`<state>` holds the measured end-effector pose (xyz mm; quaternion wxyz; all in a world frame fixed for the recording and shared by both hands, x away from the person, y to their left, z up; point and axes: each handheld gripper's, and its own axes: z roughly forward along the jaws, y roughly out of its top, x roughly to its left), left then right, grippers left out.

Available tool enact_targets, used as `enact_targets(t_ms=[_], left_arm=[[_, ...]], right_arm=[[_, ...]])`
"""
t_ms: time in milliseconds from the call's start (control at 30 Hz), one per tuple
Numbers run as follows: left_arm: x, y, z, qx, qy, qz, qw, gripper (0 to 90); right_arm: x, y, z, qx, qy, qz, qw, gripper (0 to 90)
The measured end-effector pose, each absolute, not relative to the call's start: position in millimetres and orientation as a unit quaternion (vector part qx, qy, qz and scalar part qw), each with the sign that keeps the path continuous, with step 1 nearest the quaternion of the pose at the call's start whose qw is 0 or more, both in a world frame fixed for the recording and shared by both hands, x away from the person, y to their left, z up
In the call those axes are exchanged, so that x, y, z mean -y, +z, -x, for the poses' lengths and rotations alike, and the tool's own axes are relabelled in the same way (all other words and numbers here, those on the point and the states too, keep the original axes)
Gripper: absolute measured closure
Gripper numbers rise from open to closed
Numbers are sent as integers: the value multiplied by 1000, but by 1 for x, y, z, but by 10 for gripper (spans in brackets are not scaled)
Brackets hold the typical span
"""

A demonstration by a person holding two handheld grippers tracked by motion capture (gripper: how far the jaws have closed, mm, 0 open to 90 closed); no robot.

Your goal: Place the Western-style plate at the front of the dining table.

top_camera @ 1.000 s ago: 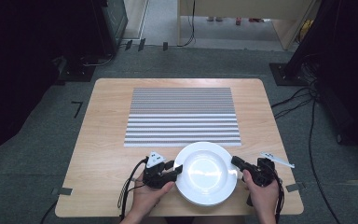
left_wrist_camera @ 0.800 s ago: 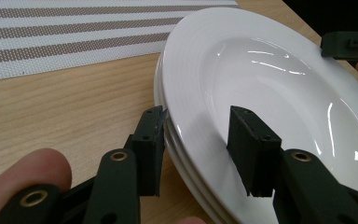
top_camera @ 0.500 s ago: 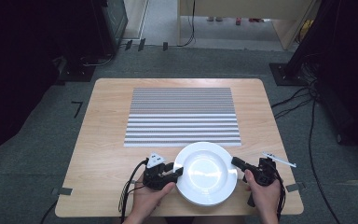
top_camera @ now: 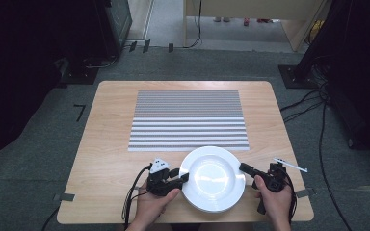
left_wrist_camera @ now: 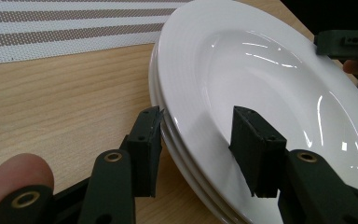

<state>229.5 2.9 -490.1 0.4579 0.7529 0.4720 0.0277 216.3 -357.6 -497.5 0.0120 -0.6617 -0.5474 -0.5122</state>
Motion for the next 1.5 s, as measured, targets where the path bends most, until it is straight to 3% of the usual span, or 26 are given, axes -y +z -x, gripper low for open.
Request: enact_targets(t_ms=[300,500,633,1033,1500], left_arm=[[-4,-491,-230,-482,19,-746,460,556],[-5,-492,-230,-481,21,-743,466,563],[-8,-491,-231,-483,21,-737,473,623],[-11,-492,-231,-487,15,-724,488,637],[-12,-492,-230,-492,17,-714,499,674]], right_arm=[[360,-500,-216,531,-535,657,17,861],[357,-496,-215,530,-562,634,-6,865],[357,-498,-216,527,-578,623,-12,867],[353,-501,-217,538,-612,578,-46,864],[352,-511,-224,528,-601,598,-35,861]])
